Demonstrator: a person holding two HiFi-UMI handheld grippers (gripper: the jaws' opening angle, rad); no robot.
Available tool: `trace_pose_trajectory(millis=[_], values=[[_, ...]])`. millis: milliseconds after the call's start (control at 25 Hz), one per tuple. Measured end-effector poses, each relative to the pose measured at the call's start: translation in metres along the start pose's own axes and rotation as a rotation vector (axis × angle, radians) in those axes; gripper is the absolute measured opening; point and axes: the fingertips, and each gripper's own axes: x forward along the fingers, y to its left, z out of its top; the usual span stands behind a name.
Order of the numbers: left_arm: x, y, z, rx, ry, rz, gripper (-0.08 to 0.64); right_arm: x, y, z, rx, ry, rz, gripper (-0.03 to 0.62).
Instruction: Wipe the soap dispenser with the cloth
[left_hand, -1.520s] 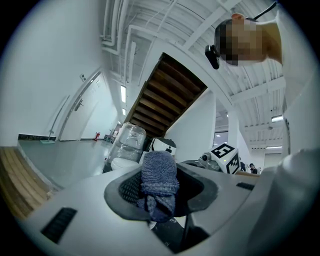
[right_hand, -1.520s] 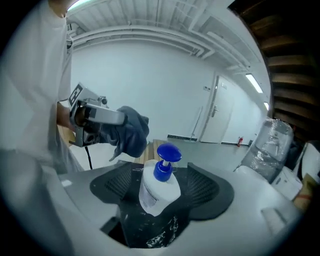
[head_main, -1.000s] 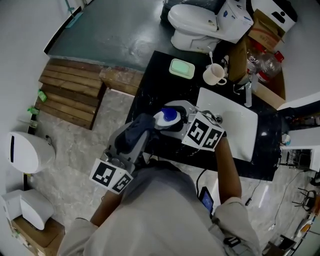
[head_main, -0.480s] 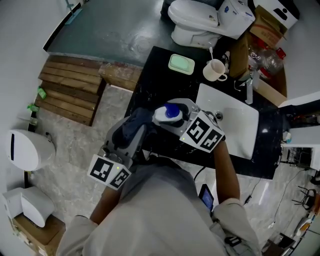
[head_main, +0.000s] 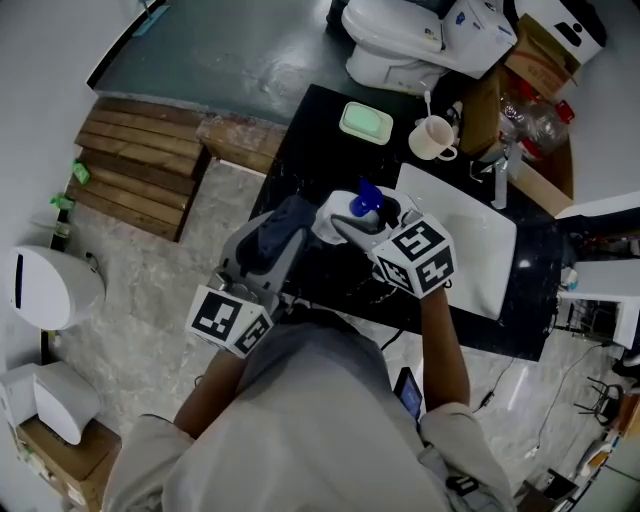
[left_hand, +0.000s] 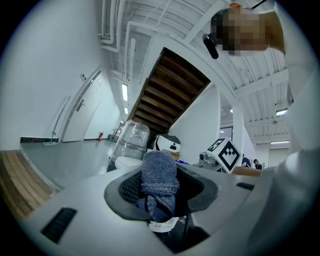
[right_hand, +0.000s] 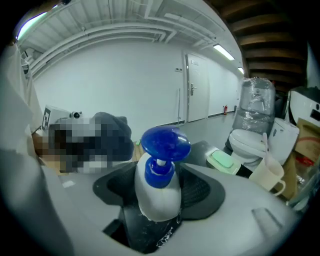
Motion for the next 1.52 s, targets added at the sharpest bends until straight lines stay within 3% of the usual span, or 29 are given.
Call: trace_pose_trajectory(millis=[320,720,880,1520], values=[[0.036,-0.005,-0.002,0.046,-0.022,-0.051,0.152,-0.005,-0.008,-0.001,0.108,-0.060,-0.038,0.267],[0.053,0.003,-0.026,-0.109,-0.031,-0.080,0.152,-0.008,-0.015,-0.003,0.198,-0.122,-0.066,0.265],[0.054,0.008,-0.040,-0.121,-0.003,-0.075,0.152,-0.010,-0.017,-0.005,0.224,-0.135,-0.079,0.265],[0.048,0.015,-0.070,-0.102,0.059,-0.054,0.152,-0.014,-0.009,-0.007,0.217,-0.149,-0.135,0.265]])
